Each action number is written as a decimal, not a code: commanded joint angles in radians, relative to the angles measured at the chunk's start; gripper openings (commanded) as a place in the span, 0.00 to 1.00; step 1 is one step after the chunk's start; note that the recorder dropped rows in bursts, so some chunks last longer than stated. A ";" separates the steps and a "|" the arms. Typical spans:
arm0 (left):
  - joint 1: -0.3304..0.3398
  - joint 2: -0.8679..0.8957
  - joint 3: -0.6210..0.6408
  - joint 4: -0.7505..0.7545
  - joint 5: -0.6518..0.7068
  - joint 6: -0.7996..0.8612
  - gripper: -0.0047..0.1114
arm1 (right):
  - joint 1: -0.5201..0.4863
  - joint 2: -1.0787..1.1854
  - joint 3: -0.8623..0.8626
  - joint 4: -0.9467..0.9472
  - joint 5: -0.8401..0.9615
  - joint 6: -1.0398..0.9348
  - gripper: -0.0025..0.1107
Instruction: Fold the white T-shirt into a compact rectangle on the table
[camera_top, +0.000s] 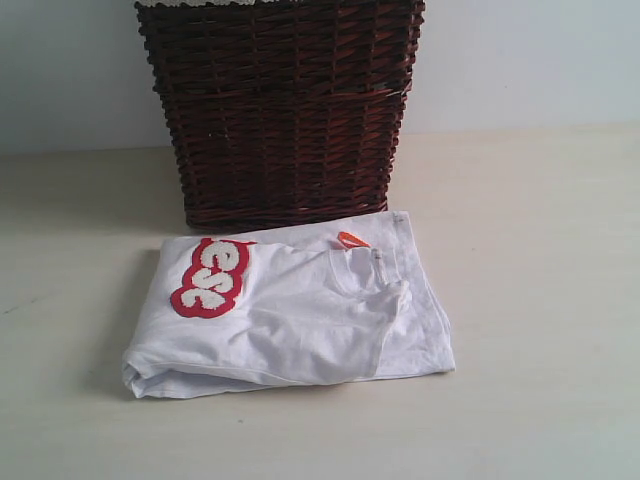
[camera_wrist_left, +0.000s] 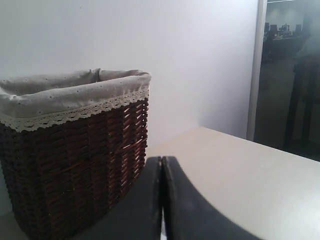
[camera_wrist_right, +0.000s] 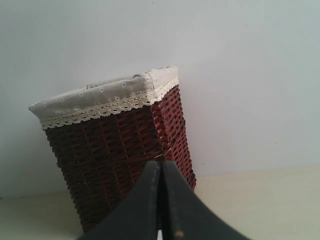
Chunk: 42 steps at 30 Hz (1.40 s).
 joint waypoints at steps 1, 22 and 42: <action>0.069 -0.030 0.041 0.001 -0.034 -0.008 0.04 | -0.004 -0.002 0.006 -0.002 -0.008 0.000 0.02; 0.592 -0.313 0.560 0.065 -0.258 -0.134 0.04 | -0.004 -0.005 0.006 -0.002 0.002 0.000 0.02; 0.679 -0.313 0.604 0.169 0.020 -0.161 0.04 | -0.004 -0.005 0.006 -0.002 0.000 0.000 0.02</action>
